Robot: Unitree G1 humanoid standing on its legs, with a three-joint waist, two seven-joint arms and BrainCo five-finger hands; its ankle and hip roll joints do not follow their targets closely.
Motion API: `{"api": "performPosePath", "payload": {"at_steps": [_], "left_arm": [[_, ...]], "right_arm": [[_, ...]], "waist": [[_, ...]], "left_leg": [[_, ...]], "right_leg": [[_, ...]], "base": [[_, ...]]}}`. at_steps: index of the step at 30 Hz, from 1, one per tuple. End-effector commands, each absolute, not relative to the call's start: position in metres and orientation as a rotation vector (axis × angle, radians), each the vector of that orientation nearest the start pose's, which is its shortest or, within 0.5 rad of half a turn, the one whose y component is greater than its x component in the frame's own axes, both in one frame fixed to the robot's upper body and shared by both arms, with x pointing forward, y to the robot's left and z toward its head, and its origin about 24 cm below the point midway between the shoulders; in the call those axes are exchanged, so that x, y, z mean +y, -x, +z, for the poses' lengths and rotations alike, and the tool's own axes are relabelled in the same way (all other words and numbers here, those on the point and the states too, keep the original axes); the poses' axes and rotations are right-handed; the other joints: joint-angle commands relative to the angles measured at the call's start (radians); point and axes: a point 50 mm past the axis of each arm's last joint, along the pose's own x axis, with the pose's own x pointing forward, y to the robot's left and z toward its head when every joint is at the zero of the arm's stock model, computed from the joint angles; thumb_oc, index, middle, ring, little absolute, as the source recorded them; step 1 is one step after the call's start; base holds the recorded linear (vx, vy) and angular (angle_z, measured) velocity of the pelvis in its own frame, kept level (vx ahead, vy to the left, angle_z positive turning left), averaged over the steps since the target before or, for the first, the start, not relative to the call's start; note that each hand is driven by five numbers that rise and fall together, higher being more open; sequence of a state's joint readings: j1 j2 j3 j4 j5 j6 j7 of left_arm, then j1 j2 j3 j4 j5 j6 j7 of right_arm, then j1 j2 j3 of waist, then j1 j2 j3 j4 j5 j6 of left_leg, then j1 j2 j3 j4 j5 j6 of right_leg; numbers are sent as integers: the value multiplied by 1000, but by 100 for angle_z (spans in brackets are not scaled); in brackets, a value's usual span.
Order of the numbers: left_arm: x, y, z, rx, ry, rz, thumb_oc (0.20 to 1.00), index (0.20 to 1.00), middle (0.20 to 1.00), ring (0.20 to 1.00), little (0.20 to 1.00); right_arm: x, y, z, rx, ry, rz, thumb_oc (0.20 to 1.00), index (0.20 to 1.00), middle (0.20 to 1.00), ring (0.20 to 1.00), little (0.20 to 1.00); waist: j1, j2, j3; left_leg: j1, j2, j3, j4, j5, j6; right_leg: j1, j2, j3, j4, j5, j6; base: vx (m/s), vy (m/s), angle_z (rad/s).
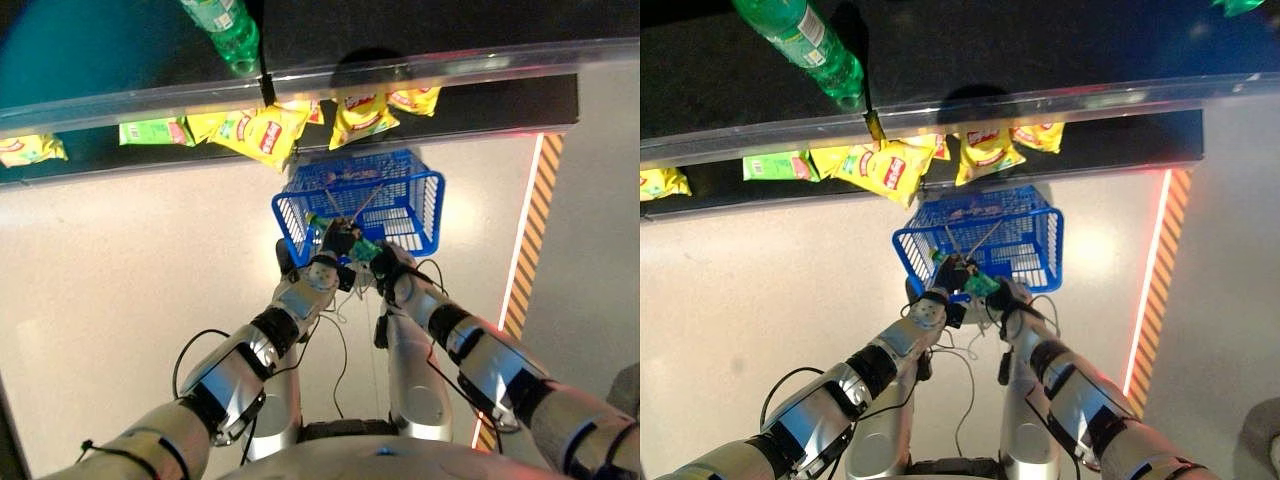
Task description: Pick up the snacks into the basket
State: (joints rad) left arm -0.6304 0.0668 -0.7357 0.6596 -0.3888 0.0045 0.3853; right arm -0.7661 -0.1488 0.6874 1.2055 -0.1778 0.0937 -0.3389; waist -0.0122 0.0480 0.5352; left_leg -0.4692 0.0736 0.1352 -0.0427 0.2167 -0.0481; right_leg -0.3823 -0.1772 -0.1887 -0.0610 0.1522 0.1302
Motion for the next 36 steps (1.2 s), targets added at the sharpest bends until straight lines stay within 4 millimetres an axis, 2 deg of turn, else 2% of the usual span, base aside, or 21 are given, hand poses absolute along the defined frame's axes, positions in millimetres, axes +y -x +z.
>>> {"api": "performPosePath", "payload": {"at_steps": [1, 2, 4, 5, 9, 10, 11, 14, 15, 16, 20, 24, 25, 27, 31, 32, 33, 36], "left_arm": [[-23, -301, 108, -154, 30, -492, 200, 200, 200, 200, 200], [-23, -301, 108, -154, 30, -492, 200, 200, 200, 200, 200], [-19, -298, 117, -187, 59, -507, 200, 200, 200, 200, 200], [-19, -299, 126, -224, 69, -504, 200, 200, 200, 200, 200], [-23, -299, 134, -226, 124, -504, 200, 200, 200, 200, 200], [-27, -295, 139, -225, 175, -524, 200, 200, 200, 200, 200], [-30, -293, 141, -228, 183, -541, 200, 200, 200, 200, 200], [-34, -288, 146, -235, 224, -573, 200, 200, 200, 200, 200], [-35, -287, 149, -239, 247, -575, 200, 200, 200, 200, 200], [-35, -287, 149, -239, 247, -575, 200, 200, 200, 200, 200], [-32, -290, 138, -181, 263, -551, 200, 200, 200, 200, 200], [-14, -298, 120, -126, 235, -471, 200, 200, 200, 200, 200], [-2, -303, 112, -108, 216, -415, 200, 200, 200, 200, 200], [4, -306, 106, -90, 207, -386, 200, 200, 200, 200, 200], [34, -315, 79, -29, 100, -256, 200, 200, 200, 200, 200], [34, -315, 79, -28, 100, -256, 200, 200, 200, 200, 200], [57, -320, 61, 12, -12, -177, 200, 200, 200, 200, 200], [90, -322, 41, 70, -114, -67, 200, 200, 200, 200, 200]], "right_arm": [[-123, -377, 41, 188, 963, -3, 200, 200, 200, 200, 200], [-123, -377, 41, 188, 962, -3, 200, 200, 200, 200, 200], [-128, -384, 58, 123, 989, -56, 200, 200, 200, 200, 200], [-125, -387, 65, 78, 1008, -69, 200, 200, 200, 200, 200], [-112, -391, 76, 26, 1074, -61, 200, 200, 200, 200, 200], [-107, -395, 85, -1, 1108, -70, 200, 200, 200, 200, 200], [-108, -396, 86, 1, 1134, -70, 1000, 1000, 1000, 1000, 1000], [-105, -399, 91, 7, 1175, -57, 1000, 1000, 1000, 1000, 1000], [-110, -393, 76, 44, 1162, -41, 1000, 1000, 1000, 1000, 1000], [-110, -393, 76, 44, 1162, -41, 1000, 1000, 1000, 1000, 1000], [-118, -388, 63, 115, 1091, -40, 1000, 1000, 1000, 1000, 1000], [-120, -374, 36, 214, 888, -31, 1000, 1000, 1000, 1000, 1000], [-121, -365, 22, 257, 784, -24, 1000, 1000, 1000, 1000, 1000], [-121, -359, 14, 275, 753, -10, 1000, 1000, 1000, 1000, 1000], [-118, -337, -11, 320, 606, 48, 1000, 1000, 1000, 1000, 1000], [-118, -337, -11, 320, 606, 48, 1000, 1000, 1000, 1000, 1000], [-119, -319, -27, 340, 571, 90, 1000, 1000, 1000, 1000, 1000], [-128, -300, -41, 370, 526, 128, 1000, 1000, 1000, 1000, 1000]], "waist": [[34, 41, -15], [34, 41, -15], [43, 52, -15], [47, 54, -15], [49, 63, -15], [56, 74, -15], [61, 81, -15], [73, 97, -15], [74, 105, -15], [74, 105, -15], [81, 109, -15], [77, 97, -15], [72, 85, -15], [68, 78, -15], [51, 41, -15], [50, 41, -15], [33, 11, -15], [19, -27, -15]], "left_leg": [[-85, -46, 10, 72, -49, -28], [-85, -46, 10, 73, -49, -28], [-106, -53, 14, 81, -53, -26], [-126, -56, 17, 86, -54, -25], [-158, -65, 20, 93, -56, -24], [-181, -72, 19, 97, -58, -22], [-189, -76, 19, 98, -58, -21], [-211, -81, 18, 104, -57, -19], [-220, -85, 19, 105, -58, -16], [-220, -85, 18, 105, -58, -16], [-222, -86, 17, 101, -57, -13], [-200, -83, 12, 102, -63, -10], [-189, -80, 9, 107, -69, -9], [-181, -80, 7, 110, -72, -8], [-150, -72, 0, 121, -83, -3], [-149, -72, 0, 121, -83, -3], [-118, -67, -2, 131, -95, -1], [-77, -63, -2, 152, -117, 3]], "right_leg": [[-124, -31, 9, 33, 54, 28], [-124, -31, 9, 33, 54, 28], [-143, -36, 12, 32, 59, 31], [-161, -41, 13, 32, 62, 33], [-189, -47, 13, 37, 64, 35], [-212, -52, 17, 45, 64, 35], [-223, -55, 18, 51, 64, 35], [-247, -61, 19, 72, 57, 34], [-264, -64, 20, 86, 53, 34], [-264, -64, 20, 87, 53, 34], [-267, -65, 12, 93, 47, 34], [-241, -68, 0, 91, 41, 35], [-229, -69, -3, 97, 35, 35], [-218, -69, -6, 98, 34, 35], [-183, -69, -17, 110, 21, 34], [-182, -69, -17, 110, 21, 34], [-153, -70, -21, 118, 14, 33], [-101, -75, -26, 121, 10, 36]], "base": [[-9, 44, 5], [-3, 55, 5], [5, 60, 4], [8, 56, 3], [1, 31, 3], [5, 47, 7], [0, 40, 5], [-5, 28, 3], [-1, 42, 6], [6, 39, 7], [4, 18, 7], [6, 2, 5], [2, -1, 3], [-6, -10, 7], [-3, -7, 3], [25, -7, 5], [0, 0, 0], [32, 13, 8]]}}
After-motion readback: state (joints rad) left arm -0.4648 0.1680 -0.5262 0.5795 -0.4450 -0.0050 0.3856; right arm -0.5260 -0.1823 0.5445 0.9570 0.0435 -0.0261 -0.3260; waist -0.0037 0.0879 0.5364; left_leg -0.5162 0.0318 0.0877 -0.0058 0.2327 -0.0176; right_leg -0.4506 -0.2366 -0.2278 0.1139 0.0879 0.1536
